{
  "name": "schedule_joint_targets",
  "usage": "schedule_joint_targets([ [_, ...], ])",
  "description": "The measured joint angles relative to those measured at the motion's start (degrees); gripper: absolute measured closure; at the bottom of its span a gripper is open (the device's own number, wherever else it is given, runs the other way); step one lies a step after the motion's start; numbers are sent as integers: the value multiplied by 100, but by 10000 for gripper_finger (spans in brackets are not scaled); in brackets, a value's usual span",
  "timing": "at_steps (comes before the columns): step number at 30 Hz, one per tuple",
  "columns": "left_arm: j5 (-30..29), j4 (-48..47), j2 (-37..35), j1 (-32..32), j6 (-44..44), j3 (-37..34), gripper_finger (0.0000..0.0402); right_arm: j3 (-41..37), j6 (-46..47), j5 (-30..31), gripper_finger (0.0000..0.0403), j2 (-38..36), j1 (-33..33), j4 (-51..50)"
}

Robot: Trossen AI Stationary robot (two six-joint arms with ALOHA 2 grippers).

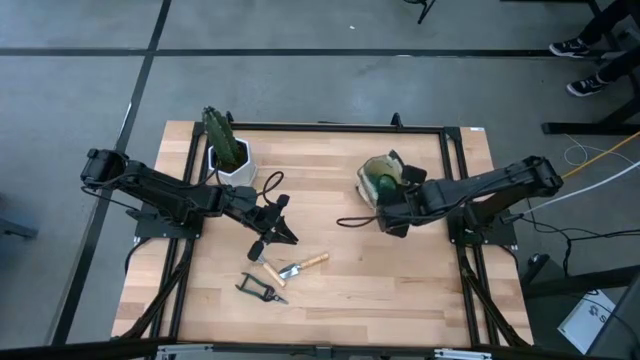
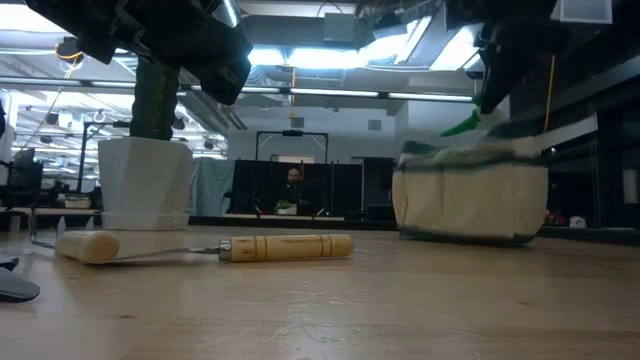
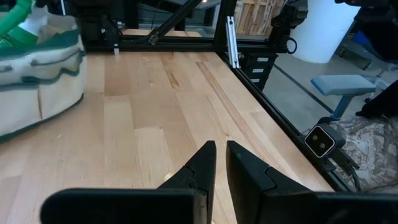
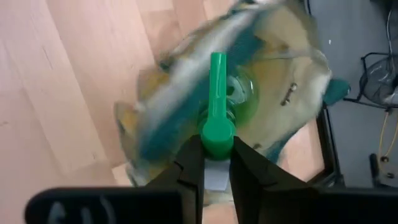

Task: Pick & Place Garden tools in Gardening bag
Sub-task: Put the spray bottle into the gardening bag

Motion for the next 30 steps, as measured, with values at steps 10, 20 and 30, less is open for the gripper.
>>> schedule_joint_targets([
  [10, 0, 0, -1, -1, 1, -1, 370, 22, 1326, 208, 352, 0, -26, -8],
  [20, 0, -1, -1, 1, 1, 1, 370, 22, 4037, 196, 352, 0, -243, -35],
  [30, 0, -1, 0, 0, 0, 0, 370, -110, 4540, 46, 301, 1, -282, -9],
])
